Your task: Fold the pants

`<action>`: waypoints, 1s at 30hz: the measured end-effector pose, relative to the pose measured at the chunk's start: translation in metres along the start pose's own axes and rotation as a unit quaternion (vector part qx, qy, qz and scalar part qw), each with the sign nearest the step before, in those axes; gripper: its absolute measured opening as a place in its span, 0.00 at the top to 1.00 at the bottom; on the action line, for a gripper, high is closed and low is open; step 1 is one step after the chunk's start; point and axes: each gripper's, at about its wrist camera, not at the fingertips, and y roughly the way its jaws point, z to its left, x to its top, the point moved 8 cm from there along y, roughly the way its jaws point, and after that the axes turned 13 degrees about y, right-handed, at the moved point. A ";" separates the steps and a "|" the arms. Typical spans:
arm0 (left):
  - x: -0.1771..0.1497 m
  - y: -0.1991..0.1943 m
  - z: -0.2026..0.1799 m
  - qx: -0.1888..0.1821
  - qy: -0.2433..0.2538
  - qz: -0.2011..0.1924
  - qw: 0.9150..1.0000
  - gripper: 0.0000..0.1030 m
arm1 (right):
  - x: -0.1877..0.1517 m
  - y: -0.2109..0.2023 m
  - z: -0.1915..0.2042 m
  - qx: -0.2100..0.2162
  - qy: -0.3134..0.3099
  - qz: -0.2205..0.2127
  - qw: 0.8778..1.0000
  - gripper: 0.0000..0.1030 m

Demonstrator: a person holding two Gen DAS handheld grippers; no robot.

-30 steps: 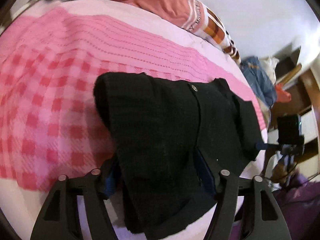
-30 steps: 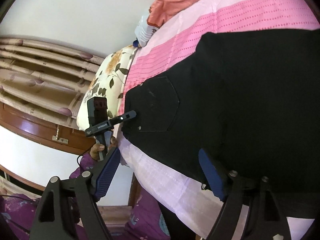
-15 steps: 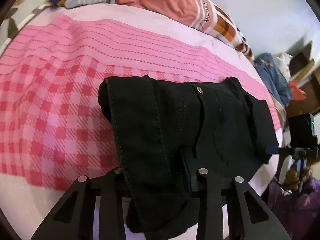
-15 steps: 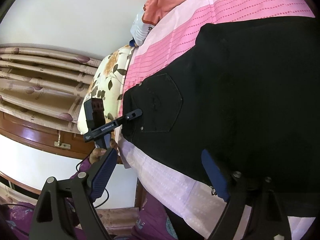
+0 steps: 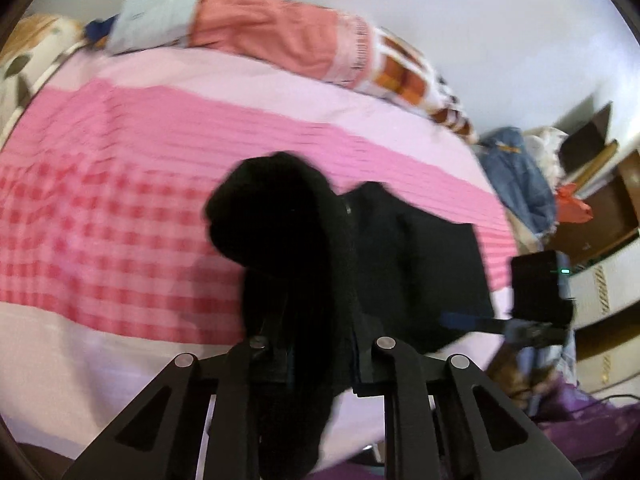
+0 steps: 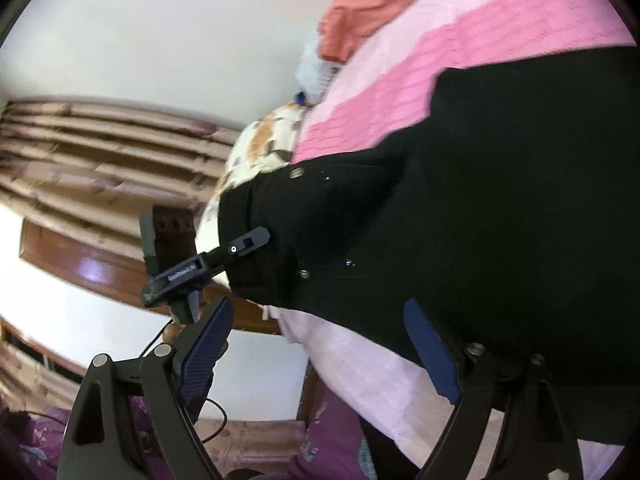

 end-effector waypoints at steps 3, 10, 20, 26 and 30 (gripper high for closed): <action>0.016 0.009 -0.047 -0.042 0.003 -0.003 0.999 0.85 | -0.003 -0.002 0.016 0.041 -0.024 0.009 0.999 0.17; 0.049 0.085 -0.168 -0.167 0.004 0.005 0.986 0.88 | 0.003 -0.057 0.025 0.120 -0.056 0.002 0.991 0.07; 0.108 0.178 -0.282 -0.245 0.056 -0.018 0.968 0.87 | 0.040 -0.137 -0.074 0.034 0.005 -0.053 0.998 0.10; 0.105 0.158 -0.257 -0.151 0.100 -0.040 0.983 0.51 | 0.043 -0.142 -0.090 0.034 0.029 -0.048 0.998 0.20; 0.079 0.147 -0.205 -0.100 0.061 -0.048 0.992 0.42 | 0.040 -0.148 -0.089 0.008 0.013 -0.038 0.999 0.20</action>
